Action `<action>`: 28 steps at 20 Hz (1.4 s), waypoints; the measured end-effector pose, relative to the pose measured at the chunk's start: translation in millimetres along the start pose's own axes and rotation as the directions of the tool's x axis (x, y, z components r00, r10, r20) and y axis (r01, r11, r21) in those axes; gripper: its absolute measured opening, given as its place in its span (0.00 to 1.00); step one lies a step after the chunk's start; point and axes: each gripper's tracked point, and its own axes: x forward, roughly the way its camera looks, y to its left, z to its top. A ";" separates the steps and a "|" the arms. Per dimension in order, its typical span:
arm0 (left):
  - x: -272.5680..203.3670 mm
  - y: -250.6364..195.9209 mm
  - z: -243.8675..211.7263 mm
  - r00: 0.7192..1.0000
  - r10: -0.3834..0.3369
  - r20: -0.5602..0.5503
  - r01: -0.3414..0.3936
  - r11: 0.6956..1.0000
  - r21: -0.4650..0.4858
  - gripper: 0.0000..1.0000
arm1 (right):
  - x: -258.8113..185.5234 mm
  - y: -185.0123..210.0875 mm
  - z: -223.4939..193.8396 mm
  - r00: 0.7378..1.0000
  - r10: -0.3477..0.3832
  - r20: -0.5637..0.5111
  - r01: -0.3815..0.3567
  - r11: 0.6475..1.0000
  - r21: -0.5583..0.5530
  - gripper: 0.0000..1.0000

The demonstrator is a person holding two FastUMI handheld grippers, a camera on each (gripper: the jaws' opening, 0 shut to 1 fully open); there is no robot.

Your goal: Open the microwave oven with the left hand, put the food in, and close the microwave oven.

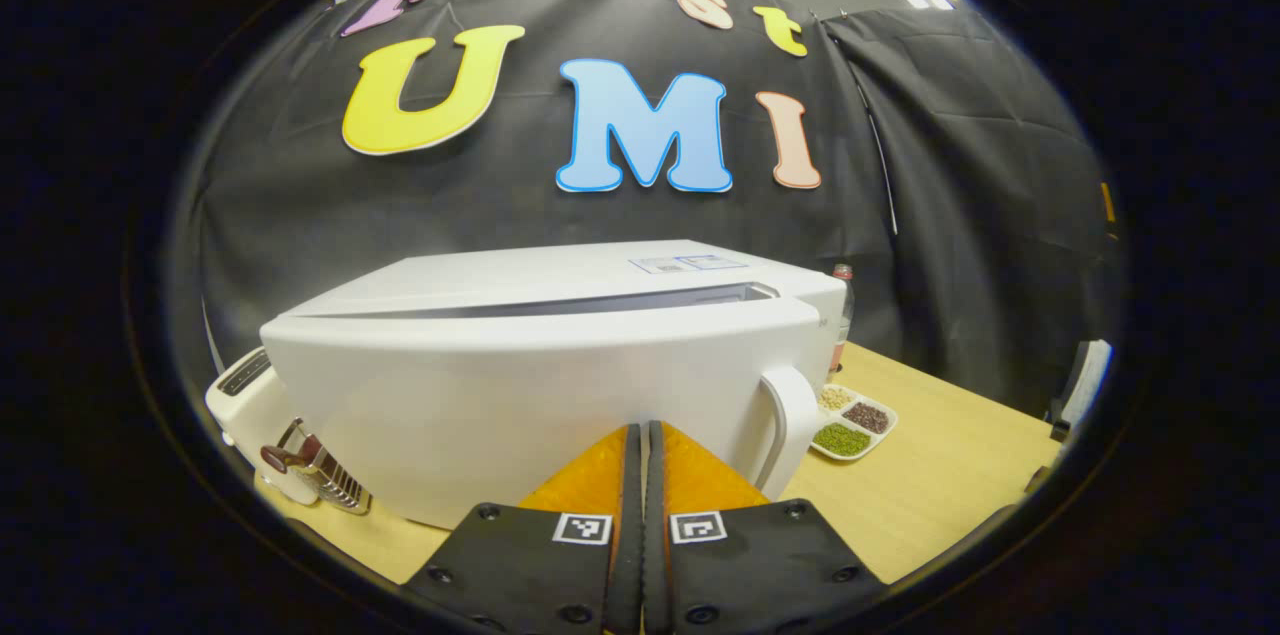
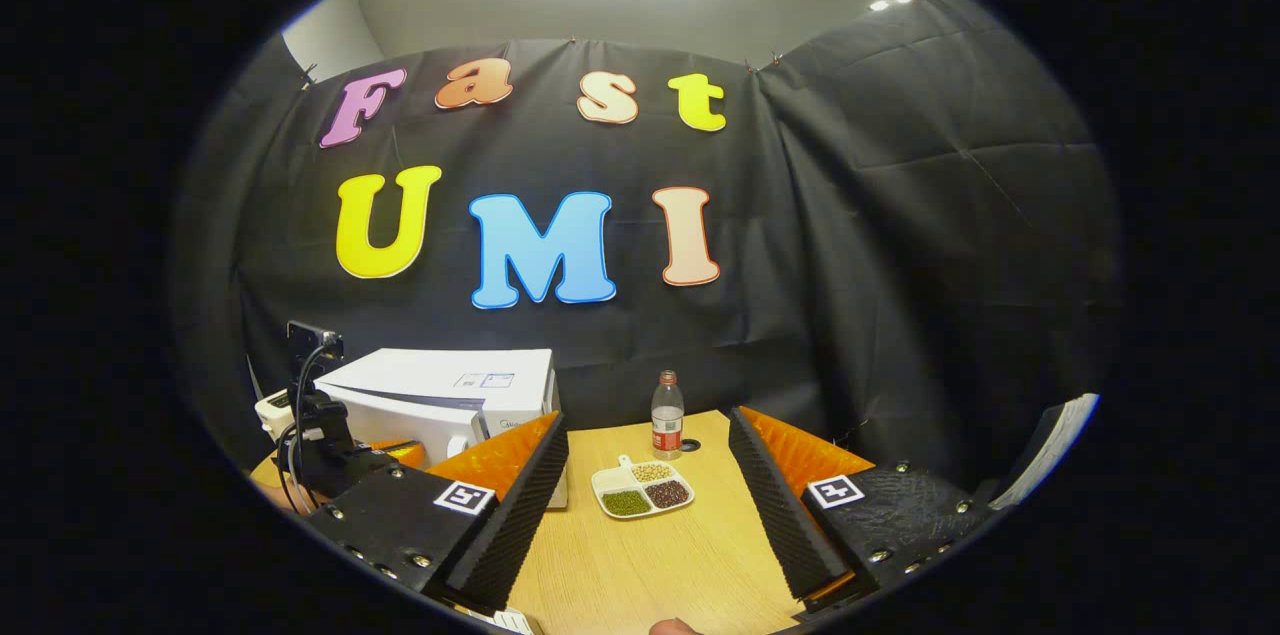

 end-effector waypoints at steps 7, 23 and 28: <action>16.0 6.4 7.9 1.000 0.006 0.024 -0.006 1.000 -0.005 0.07 | 13.3 19.5 6.2 1.000 0.028 0.001 -0.028 0.999 -0.023 0.98; -132.4 -23.8 97.7 0.968 0.138 0.211 -0.140 0.990 -0.008 0.07 | -37.8 56.6 29.9 0.962 0.264 0.069 -0.263 0.965 -0.013 0.98; -218.1 -46.0 110.6 0.947 0.195 0.256 -0.196 0.980 -0.022 0.07 | -75.2 47.5 31.2 0.939 0.332 0.085 -0.334 0.943 0.006 0.98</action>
